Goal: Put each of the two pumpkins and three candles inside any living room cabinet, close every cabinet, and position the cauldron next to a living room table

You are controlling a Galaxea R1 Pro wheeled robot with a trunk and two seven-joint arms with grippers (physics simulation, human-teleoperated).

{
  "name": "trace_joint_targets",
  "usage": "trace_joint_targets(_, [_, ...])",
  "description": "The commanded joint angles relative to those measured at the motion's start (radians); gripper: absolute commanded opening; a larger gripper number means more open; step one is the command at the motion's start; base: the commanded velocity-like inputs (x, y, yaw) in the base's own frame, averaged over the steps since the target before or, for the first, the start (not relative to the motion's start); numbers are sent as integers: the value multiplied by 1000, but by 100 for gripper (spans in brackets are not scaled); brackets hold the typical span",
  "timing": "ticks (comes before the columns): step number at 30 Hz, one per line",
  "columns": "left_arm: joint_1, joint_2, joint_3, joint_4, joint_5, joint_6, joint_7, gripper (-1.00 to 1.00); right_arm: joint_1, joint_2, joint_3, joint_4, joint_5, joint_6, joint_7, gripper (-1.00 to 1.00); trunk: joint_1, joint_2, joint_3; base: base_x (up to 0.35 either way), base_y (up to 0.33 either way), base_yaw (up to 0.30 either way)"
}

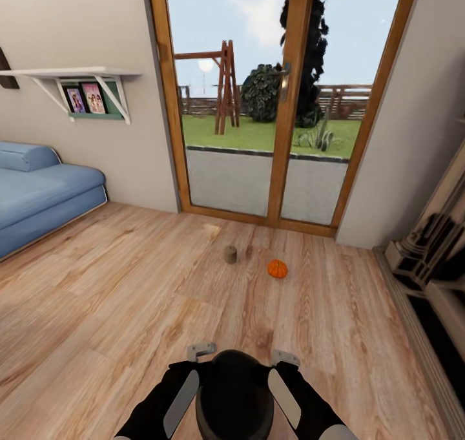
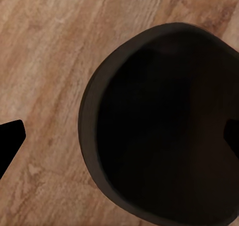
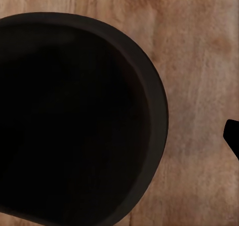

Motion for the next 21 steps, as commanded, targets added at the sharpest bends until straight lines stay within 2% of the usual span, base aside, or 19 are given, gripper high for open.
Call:
trace_joint_targets(1, [0,1,-3,-2,11,2,10,100,-1,-1,5,-2,-11,2,-10,100,4,-8,-4,0,0,0])
trace_joint_targets(21, [0,1,-3,-1,10,2,10,100,-1,-4,2,-4,-15,2,-10,100,80,-148,-67,0,0,0])
